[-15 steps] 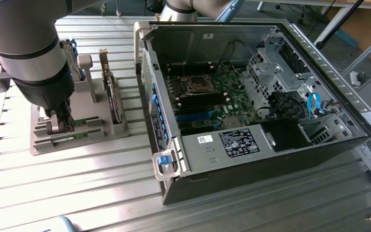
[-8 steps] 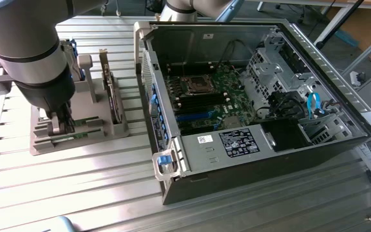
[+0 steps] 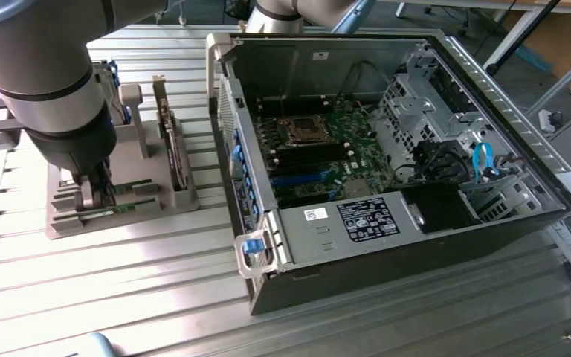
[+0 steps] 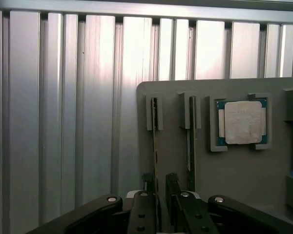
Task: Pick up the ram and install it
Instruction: 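Pick up the ram and move it above insertion slot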
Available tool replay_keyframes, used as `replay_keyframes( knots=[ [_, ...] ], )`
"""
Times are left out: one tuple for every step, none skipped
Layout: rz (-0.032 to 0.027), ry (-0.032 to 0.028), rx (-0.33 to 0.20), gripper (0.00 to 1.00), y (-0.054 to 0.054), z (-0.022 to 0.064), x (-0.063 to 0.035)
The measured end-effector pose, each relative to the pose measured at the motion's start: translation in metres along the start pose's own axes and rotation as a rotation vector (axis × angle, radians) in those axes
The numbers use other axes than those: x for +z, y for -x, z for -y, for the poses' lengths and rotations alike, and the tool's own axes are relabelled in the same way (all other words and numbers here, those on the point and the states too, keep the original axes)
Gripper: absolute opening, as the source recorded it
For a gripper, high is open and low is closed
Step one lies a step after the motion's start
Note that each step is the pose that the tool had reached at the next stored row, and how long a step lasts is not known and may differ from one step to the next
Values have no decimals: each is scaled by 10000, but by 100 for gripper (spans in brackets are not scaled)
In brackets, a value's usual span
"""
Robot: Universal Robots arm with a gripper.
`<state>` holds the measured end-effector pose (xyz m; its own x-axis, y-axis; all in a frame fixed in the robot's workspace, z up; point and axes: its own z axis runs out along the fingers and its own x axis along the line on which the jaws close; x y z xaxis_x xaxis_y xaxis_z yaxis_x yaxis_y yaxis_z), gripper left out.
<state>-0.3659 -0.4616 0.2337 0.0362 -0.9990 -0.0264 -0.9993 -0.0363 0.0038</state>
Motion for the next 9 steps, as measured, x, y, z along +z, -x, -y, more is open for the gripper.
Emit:
replay_keyframes(
  knots=[
    [-1, 0, 0, 24, 0, 0, 9],
    [0, -1, -1, 24, -1, 0, 17],
    [0, 0, -2, 24, -1, 0, 26],
    [0, 0, -2, 24, -1, 0, 32],
    [-1, 1, -2, 24, -2, 0, 39],
    [-1, 1, -3, 24, -2, 0, 45],
    [-2, 3, -3, 24, -2, 0, 45],
    [-2, 3, -3, 24, -2, 0, 45],
    [-2, 3, -3, 24, -2, 0, 46]
  ],
)
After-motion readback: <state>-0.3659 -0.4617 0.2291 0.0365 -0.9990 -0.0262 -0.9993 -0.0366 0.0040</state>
